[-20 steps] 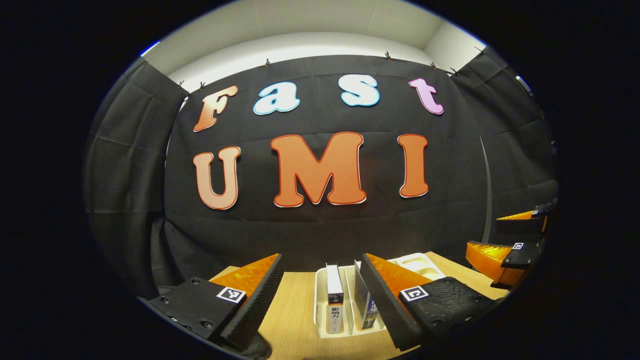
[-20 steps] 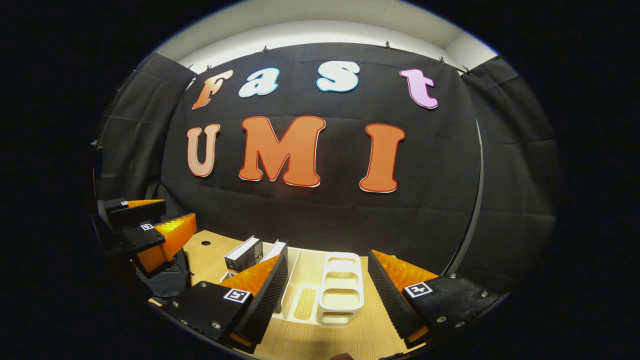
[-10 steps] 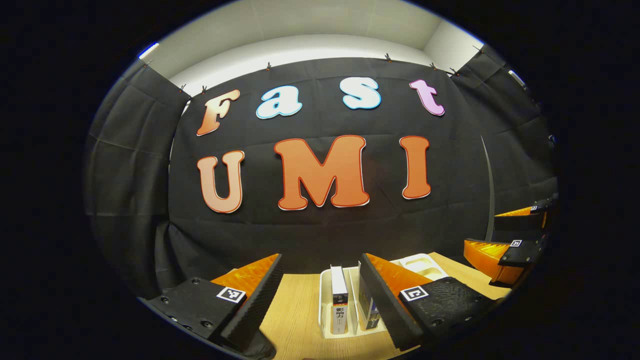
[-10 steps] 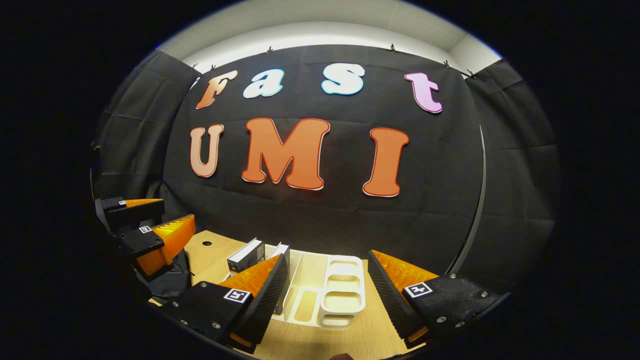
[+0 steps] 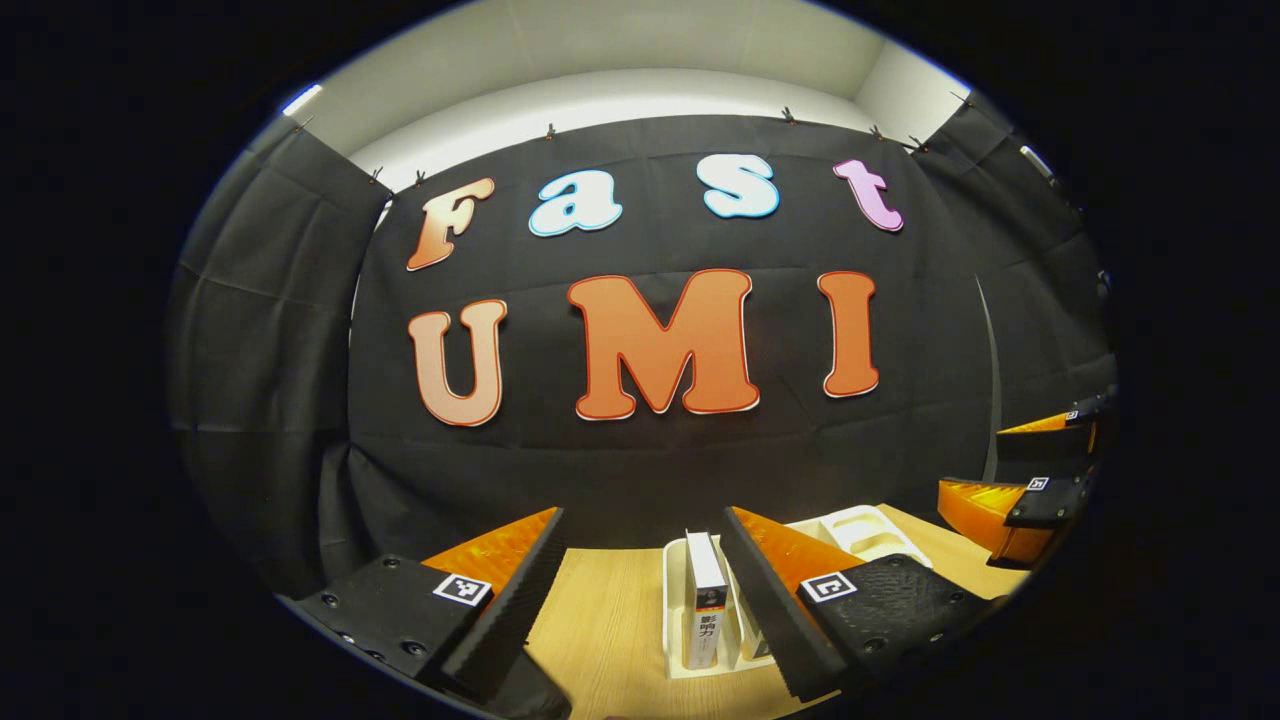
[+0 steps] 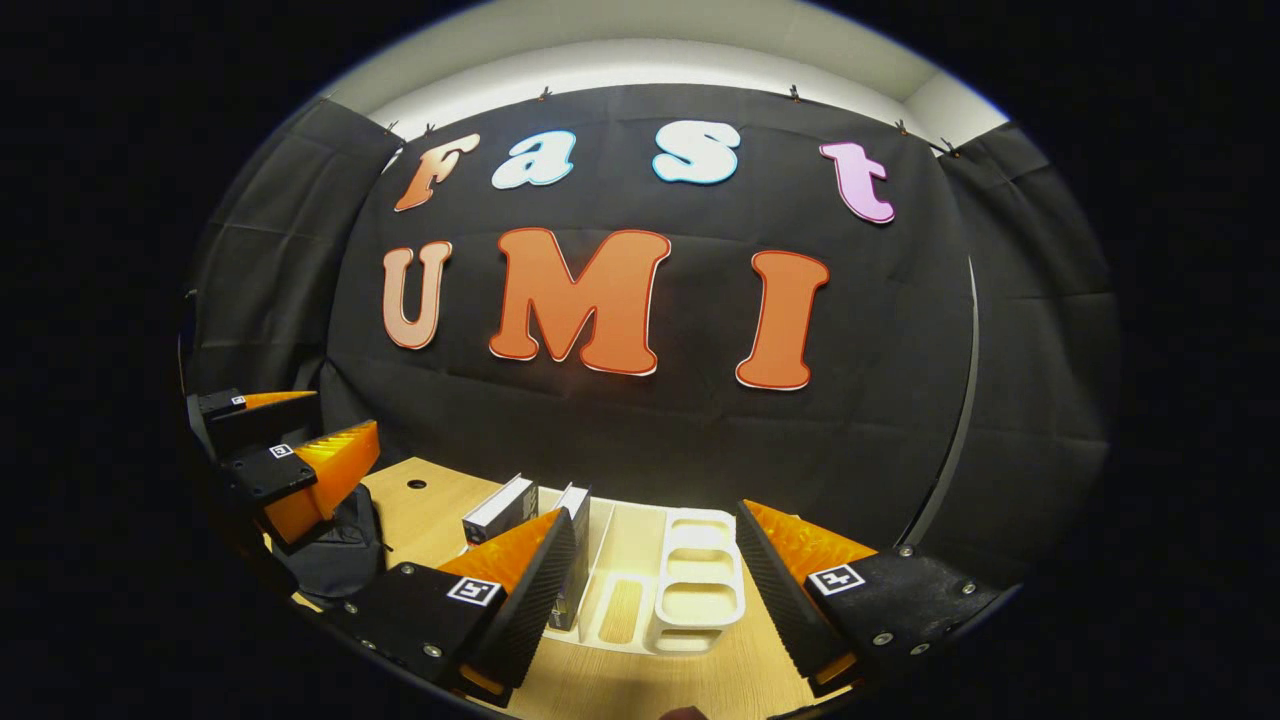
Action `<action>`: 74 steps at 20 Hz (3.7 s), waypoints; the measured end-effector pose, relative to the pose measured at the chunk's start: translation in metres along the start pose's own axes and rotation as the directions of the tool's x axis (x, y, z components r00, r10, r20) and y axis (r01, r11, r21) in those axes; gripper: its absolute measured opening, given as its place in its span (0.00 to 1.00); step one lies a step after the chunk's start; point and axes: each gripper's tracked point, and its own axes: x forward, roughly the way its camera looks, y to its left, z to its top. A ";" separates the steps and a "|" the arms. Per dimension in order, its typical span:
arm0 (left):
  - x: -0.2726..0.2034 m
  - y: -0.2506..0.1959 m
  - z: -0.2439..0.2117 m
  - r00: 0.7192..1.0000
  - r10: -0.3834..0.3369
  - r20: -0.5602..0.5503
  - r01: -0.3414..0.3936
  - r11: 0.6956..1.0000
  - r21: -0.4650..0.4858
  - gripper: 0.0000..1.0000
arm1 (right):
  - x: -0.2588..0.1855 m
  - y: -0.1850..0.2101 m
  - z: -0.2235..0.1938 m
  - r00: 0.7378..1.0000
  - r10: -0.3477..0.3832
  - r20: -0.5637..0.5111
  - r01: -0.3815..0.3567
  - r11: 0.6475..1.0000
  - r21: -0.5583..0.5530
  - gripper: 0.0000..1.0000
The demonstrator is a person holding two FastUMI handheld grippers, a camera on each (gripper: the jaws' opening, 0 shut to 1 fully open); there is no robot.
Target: Open the schoolbag, grab two books from the bookshelf and put them into the schoolbag.
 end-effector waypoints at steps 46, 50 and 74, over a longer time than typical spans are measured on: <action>-0.125 0.148 -0.340 0.770 0.332 -0.545 0.287 0.583 0.760 0.96 | 0.053 0.038 -0.051 0.984 0.174 -0.039 -0.175 0.985 -0.016 0.96; -0.104 0.146 -0.336 0.807 0.340 -0.483 0.248 0.548 0.799 0.95 | 0.053 0.019 -0.059 0.987 0.154 -0.055 -0.153 0.988 0.013 0.95; -0.032 0.194 -0.272 0.629 0.191 -0.753 0.396 0.755 0.522 0.07 | 0.061 0.065 -0.064 0.932 0.288 -0.221 -0.269 0.956 0.113 0.96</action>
